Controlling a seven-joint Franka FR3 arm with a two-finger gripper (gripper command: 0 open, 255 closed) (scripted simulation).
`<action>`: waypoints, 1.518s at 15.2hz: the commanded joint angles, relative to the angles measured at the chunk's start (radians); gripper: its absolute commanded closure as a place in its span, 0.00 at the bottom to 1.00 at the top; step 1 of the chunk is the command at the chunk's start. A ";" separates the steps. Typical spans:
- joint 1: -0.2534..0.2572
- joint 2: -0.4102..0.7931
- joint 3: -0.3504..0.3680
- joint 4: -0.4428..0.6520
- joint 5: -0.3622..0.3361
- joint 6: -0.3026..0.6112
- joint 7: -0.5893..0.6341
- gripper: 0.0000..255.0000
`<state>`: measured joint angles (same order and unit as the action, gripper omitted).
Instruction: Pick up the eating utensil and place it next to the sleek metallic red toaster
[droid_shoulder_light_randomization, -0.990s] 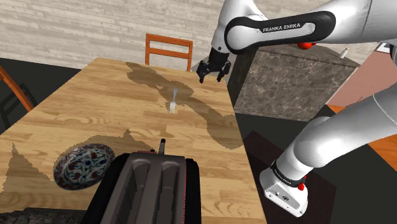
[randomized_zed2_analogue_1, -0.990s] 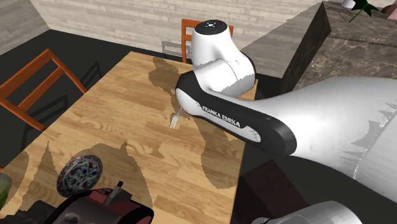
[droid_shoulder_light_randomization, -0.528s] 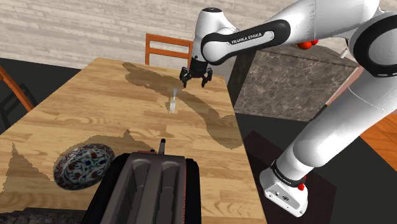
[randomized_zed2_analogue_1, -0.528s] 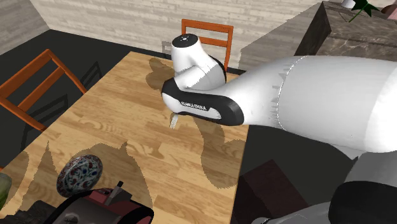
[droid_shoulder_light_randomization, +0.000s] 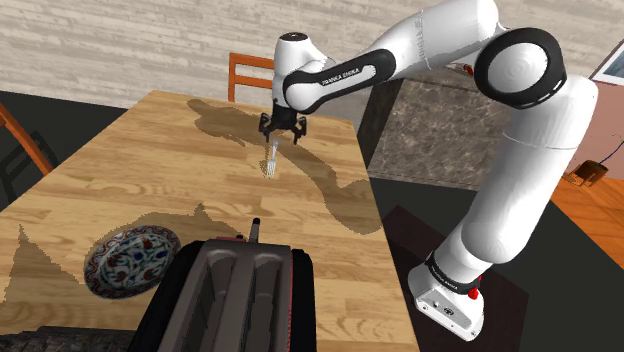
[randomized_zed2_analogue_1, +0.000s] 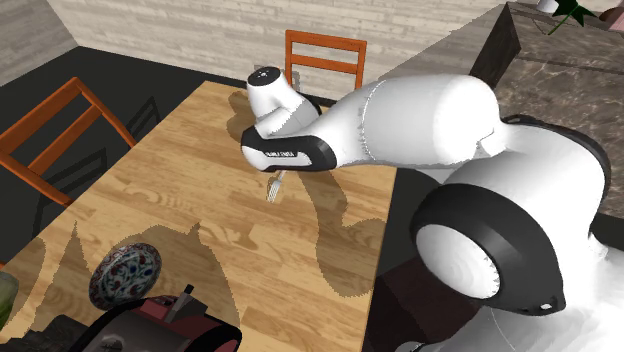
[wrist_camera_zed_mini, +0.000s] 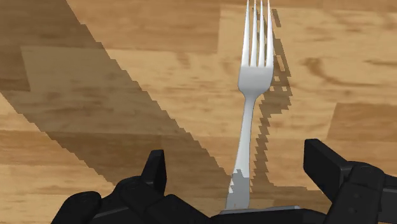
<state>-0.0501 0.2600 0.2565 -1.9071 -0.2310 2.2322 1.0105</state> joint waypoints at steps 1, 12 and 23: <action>0.018 0.086 -0.012 0.076 -0.028 -0.001 0.060 0.00; 0.029 0.180 -0.035 0.094 -0.062 0.070 0.095 0.00; 0.029 0.180 -0.035 0.095 -0.062 0.070 0.095 1.00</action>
<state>-0.0211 0.4404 0.2221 -1.8124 -0.2929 2.3024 1.1057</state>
